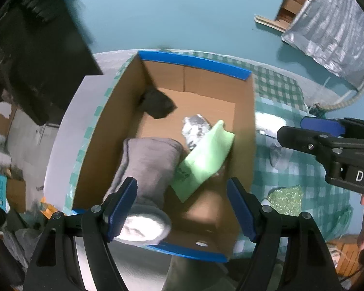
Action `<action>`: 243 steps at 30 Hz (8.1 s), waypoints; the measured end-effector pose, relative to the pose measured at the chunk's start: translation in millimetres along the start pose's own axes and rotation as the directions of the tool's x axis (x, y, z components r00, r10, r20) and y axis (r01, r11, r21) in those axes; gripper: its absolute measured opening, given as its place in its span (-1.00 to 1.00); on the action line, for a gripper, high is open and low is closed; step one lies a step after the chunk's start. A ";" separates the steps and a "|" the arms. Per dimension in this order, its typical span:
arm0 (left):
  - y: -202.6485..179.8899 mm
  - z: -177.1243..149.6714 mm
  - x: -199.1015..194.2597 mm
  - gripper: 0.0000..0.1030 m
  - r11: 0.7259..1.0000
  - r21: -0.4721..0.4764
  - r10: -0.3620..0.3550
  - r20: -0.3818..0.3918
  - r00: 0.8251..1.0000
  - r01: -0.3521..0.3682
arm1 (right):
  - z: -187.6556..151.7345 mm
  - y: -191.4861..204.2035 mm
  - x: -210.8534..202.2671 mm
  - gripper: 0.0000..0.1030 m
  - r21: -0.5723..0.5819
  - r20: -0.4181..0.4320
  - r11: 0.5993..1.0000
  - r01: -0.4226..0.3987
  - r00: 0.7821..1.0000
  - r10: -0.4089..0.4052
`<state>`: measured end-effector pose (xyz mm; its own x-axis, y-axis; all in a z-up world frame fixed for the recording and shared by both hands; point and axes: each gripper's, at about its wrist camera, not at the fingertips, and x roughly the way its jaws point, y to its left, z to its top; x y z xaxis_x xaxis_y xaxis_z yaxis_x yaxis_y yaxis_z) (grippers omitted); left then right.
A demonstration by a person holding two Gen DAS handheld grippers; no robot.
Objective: Organize soft objects
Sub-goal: 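Move the right tool back over the green glittery scrubber pad, then grasp the green scrubber pad with the right tool while the left tool grasps the white foam tube, then carry the scrubber pad and foam tube into the box and open both tools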
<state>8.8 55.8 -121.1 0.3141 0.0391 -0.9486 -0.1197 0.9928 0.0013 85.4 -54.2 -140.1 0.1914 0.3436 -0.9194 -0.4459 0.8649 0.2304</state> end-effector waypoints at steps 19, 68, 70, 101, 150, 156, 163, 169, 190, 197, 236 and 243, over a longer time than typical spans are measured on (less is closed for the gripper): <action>-78.4 -21.4 5.5 0.50 0.980 0.191 -0.055 -0.029 0.998 0.059 | -56.5 -64.7 -10.0 0.13 0.097 -0.051 0.993 0.071 0.996 -0.067; -130.3 -63.5 80.4 0.56 0.931 0.363 -0.001 -0.097 0.995 0.036 | -146.9 -99.6 88.9 0.13 0.062 -0.255 0.982 0.176 0.954 -0.155; -127.8 -64.5 80.5 0.56 0.929 0.368 -0.002 -0.094 0.996 0.037 | -150.5 -98.0 94.5 0.13 0.052 -0.269 0.979 0.196 0.947 -0.175; -160.1 -75.7 131.8 0.56 0.907 0.408 -0.013 -0.224 0.975 0.106 | -167.5 -153.7 70.6 0.24 0.031 -0.213 0.988 0.150 0.967 -0.140; -152.9 -58.8 74.1 -0.68 0.933 0.334 -0.085 -0.154 0.984 0.133 | -137.1 -124.9 34.1 -0.77 0.008 -0.197 0.994 0.108 0.975 -0.104; -146.0 -44.5 54.3 -0.68 0.934 0.344 -0.060 -0.125 0.990 0.100 | -130.1 -120.2 16.8 -0.77 0.039 -0.167 0.994 0.103 0.981 -0.095; -139.5 -31.0 27.0 -0.68 0.945 0.309 -0.085 -0.086 0.993 0.108 | -121.5 -113.4 -2.8 -0.77 0.051 -0.135 0.994 0.099 0.987 -0.091; -133.7 -23.3 9.7 -0.68 0.949 0.300 -0.088 -0.051 0.995 0.099 | -109.4 -105.8 -19.7 -0.77 0.047 -0.109 0.994 0.103 0.989 -0.098; -82.3 -3.5 -14.9 -0.68 0.980 0.191 -0.054 0.013 0.998 0.051 | -60.2 -60.5 -46.8 -0.77 -0.022 -0.019 0.997 0.068 0.997 -0.069; -57.0 2.0 -15.8 -0.68 0.991 0.135 -0.029 0.020 0.999 0.026 | -42.2 -37.9 -37.5 -0.77 -0.059 -0.012 0.997 0.040 0.999 -0.041; 60.0 32.0 19.2 -0.68 0.994 -0.063 0.092 0.001 0.996 -0.092 | 44.9 64.8 56.4 -0.77 -0.161 -0.071 0.984 -0.073 0.996 0.062; 66.8 34.9 30.1 -0.67 0.993 -0.064 0.095 -0.021 0.995 -0.096 | 49.0 69.3 67.3 -0.75 -0.147 -0.084 0.987 -0.071 0.995 0.059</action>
<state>43.1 127.2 -138.5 0.2815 0.1311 -0.9506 -0.2092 0.9752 0.0725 110.1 46.8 -170.4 0.0909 0.3622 -0.9276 -0.5817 0.7754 0.2458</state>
